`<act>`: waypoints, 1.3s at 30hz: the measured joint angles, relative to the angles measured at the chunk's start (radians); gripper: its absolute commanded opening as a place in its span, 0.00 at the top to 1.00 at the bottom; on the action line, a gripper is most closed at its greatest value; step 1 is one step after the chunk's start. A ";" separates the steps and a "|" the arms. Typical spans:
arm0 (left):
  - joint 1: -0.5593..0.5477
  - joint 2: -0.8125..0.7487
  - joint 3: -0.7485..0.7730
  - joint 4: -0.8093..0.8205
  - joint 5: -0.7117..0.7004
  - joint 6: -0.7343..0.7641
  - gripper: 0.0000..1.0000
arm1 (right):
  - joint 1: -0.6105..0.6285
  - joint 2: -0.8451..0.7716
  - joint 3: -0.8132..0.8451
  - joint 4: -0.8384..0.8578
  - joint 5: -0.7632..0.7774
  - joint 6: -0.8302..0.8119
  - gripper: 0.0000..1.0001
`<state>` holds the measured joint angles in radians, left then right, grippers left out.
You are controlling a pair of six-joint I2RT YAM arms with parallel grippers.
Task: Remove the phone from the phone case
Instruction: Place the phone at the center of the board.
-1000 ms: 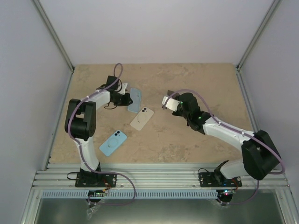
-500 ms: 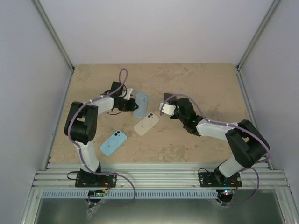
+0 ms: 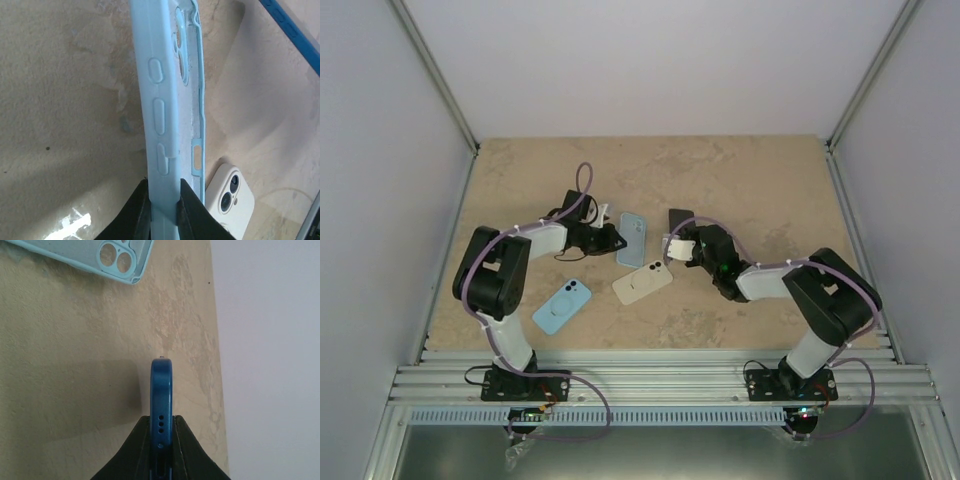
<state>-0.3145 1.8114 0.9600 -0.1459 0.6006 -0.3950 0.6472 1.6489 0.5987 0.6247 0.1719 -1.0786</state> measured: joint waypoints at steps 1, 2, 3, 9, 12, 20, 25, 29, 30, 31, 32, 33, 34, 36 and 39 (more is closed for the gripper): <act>0.000 0.002 0.000 0.001 0.007 -0.007 1.00 | 0.002 0.014 -0.002 0.021 0.001 -0.005 0.99; 0.000 0.004 0.000 0.004 0.012 -0.014 1.00 | 0.004 0.030 -0.004 0.046 0.004 -0.011 0.99; 0.000 0.010 0.000 0.011 0.018 -0.023 1.00 | 0.007 0.045 -0.006 0.069 0.012 -0.018 0.99; 0.010 0.045 0.007 0.067 0.034 -0.106 1.00 | 0.045 0.117 -0.033 0.212 0.063 -0.055 0.99; 0.014 0.078 0.037 0.100 0.038 -0.143 1.00 | 0.064 0.143 -0.040 0.256 0.080 -0.068 0.99; 0.016 0.167 0.114 0.180 0.054 -0.205 1.00 | 0.091 0.204 -0.040 0.332 0.124 -0.080 0.91; 0.016 0.216 0.160 0.195 0.073 -0.215 1.00 | 0.108 0.246 -0.041 0.371 0.154 -0.085 0.84; 0.016 0.241 0.192 0.190 0.079 -0.208 1.00 | 0.121 0.261 -0.044 0.388 0.161 -0.087 0.75; 0.016 0.243 0.196 0.189 0.079 -0.206 1.00 | 0.123 0.262 -0.044 0.392 0.163 -0.087 0.73; 0.016 0.244 0.199 0.187 0.079 -0.204 1.00 | 0.124 0.264 -0.044 0.394 0.164 -0.086 0.70; 0.016 0.244 0.201 0.185 0.079 -0.203 1.00 | 0.126 0.264 -0.044 0.394 0.166 -0.085 0.65; 0.016 0.244 0.204 0.182 0.079 -0.202 1.00 | 0.126 0.264 -0.045 0.394 0.166 -0.085 0.61; 0.016 0.244 0.206 0.179 0.078 -0.200 1.00 | 0.127 0.264 -0.045 0.394 0.167 -0.082 0.57; 0.016 0.244 0.211 0.172 0.076 -0.196 1.00 | 0.128 0.264 -0.045 0.391 0.166 -0.079 0.48; 0.016 0.245 0.219 0.162 0.072 -0.187 1.00 | 0.127 0.261 -0.045 0.359 0.154 -0.064 0.39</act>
<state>-0.2981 2.0563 1.1786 0.0158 0.6727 -0.5823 0.7746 1.9099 0.5541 0.9836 0.3256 -1.1423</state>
